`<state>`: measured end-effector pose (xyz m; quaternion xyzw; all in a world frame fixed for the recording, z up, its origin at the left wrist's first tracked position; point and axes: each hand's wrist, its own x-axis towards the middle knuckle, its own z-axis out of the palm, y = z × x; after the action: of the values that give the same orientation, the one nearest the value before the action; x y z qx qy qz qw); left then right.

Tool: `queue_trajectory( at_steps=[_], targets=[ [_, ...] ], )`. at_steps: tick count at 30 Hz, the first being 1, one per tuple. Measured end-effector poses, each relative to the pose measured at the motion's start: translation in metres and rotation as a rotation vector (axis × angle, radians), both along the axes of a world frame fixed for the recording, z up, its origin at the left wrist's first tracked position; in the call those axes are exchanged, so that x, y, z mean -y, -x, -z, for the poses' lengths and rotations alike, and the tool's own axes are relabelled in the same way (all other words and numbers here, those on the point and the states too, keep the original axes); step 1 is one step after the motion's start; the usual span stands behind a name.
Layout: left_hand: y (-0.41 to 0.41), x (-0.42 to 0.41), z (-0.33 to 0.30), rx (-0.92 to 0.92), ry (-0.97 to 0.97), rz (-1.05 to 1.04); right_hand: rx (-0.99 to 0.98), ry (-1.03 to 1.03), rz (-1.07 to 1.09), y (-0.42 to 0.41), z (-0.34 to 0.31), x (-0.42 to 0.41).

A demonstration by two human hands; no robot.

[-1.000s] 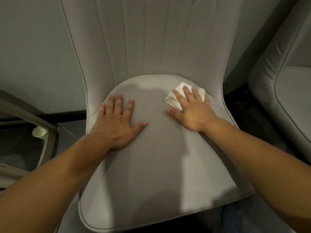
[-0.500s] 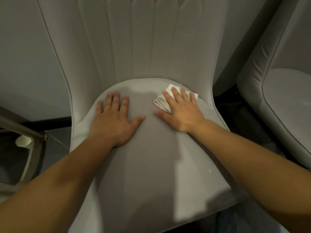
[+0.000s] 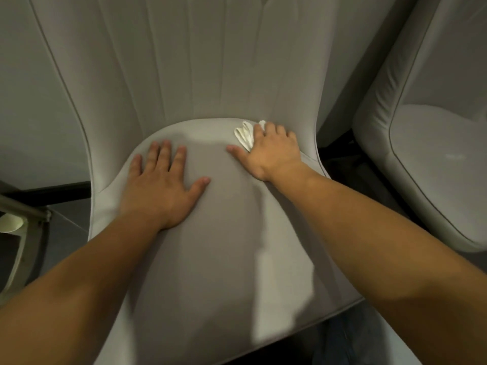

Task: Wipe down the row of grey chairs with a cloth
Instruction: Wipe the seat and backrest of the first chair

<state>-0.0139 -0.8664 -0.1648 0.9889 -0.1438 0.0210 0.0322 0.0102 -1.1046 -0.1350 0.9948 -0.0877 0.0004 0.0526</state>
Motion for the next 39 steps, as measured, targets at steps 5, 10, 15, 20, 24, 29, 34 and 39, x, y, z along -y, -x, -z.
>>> queue_trajectory(
  at_steps=[5, 10, 15, 20, 24, 29, 34, 39],
  targets=[
    [0.000, 0.000, 0.001, -0.006, -0.007, -0.004, -0.073, 0.061, 0.149, 0.075, -0.011, 0.022],
    [-0.002, 0.001, 0.004, 0.000, -0.003, -0.014, -0.047, -0.019, 0.136, 0.168, -0.005, 0.035],
    [-0.002, 0.002, 0.005, -0.007, 0.006, -0.021, -0.068, -0.159, 0.074, 0.160, 0.006, 0.033],
    [-0.002, 0.002, 0.007, -0.003, -0.005, -0.017, -0.088, -0.250, -0.187, 0.085, 0.008, 0.016],
    [-0.002, 0.001, 0.006, 0.011, -0.003, -0.012, -0.134, -0.259, -0.258, 0.047, 0.007, 0.005],
    [-0.002, 0.000, 0.004, 0.007, 0.005, -0.001, -0.104, -0.264, -0.193, 0.086, 0.000, 0.016],
    [-0.003, -0.001, 0.006, 0.001, -0.004, 0.004, -0.116, -0.241, -0.182, 0.213, -0.008, 0.038],
    [-0.007, -0.002, 0.008, -0.005, -0.034, -0.002, -0.143, -0.294, -0.193, 0.299, -0.007, 0.040]
  ],
)
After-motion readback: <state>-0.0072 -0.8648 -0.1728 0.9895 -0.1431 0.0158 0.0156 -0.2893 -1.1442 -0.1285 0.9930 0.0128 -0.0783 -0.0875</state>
